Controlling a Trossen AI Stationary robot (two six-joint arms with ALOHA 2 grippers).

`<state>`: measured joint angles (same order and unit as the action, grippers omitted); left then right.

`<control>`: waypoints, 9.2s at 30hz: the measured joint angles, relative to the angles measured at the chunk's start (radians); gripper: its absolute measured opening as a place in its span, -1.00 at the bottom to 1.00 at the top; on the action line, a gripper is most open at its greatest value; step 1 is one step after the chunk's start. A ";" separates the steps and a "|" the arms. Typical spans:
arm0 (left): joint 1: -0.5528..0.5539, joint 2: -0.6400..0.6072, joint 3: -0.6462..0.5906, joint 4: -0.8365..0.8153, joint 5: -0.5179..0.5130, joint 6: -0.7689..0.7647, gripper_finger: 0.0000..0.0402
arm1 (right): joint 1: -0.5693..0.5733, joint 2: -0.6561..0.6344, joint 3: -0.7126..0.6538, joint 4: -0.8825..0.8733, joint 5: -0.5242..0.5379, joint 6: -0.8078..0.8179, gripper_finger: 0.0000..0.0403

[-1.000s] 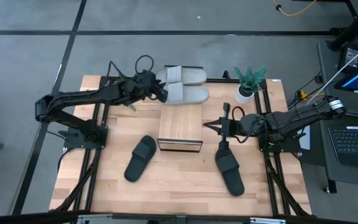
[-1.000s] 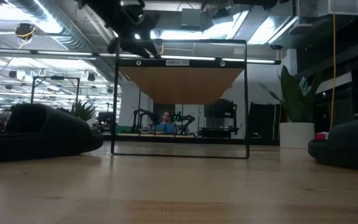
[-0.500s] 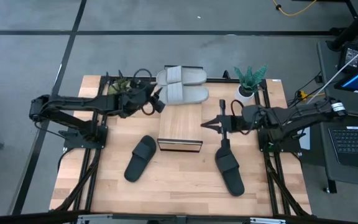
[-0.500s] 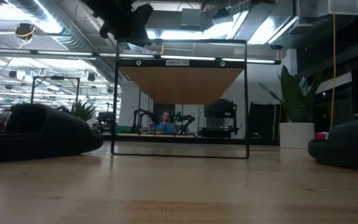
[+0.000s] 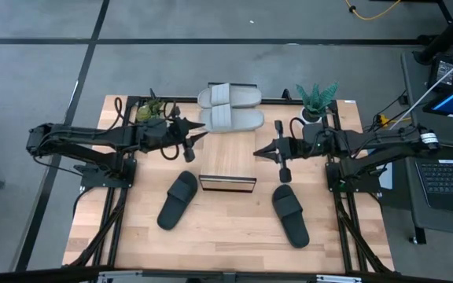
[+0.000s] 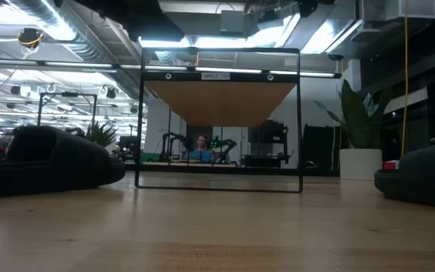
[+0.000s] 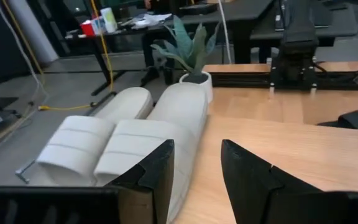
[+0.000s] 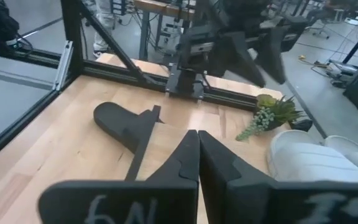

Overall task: Pick and place slides into the shelf
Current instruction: Put the gray slide on the shelf, then put the right black slide on the shelf

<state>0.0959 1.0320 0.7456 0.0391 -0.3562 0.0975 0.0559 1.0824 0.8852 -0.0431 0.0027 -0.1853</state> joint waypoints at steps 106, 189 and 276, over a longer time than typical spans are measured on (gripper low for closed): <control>0.077 0.527 0.537 -0.470 0.171 0.141 -1.00 | 0.230 -0.001 -0.120 0.143 0.268 -0.037 -0.98; -0.773 0.220 -0.021 -0.165 -0.273 -0.509 -1.00 | 0.661 -0.018 -0.082 -0.300 0.499 0.473 -0.98; -0.692 0.220 -0.021 -0.341 -0.268 -0.768 -1.00 | -0.069 0.477 -0.053 -0.728 -0.608 0.289 -0.15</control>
<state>-0.5957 1.2522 0.7242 -0.3021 -0.6243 -0.6703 -0.0132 1.5591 0.8318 -0.7708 -0.6052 0.1032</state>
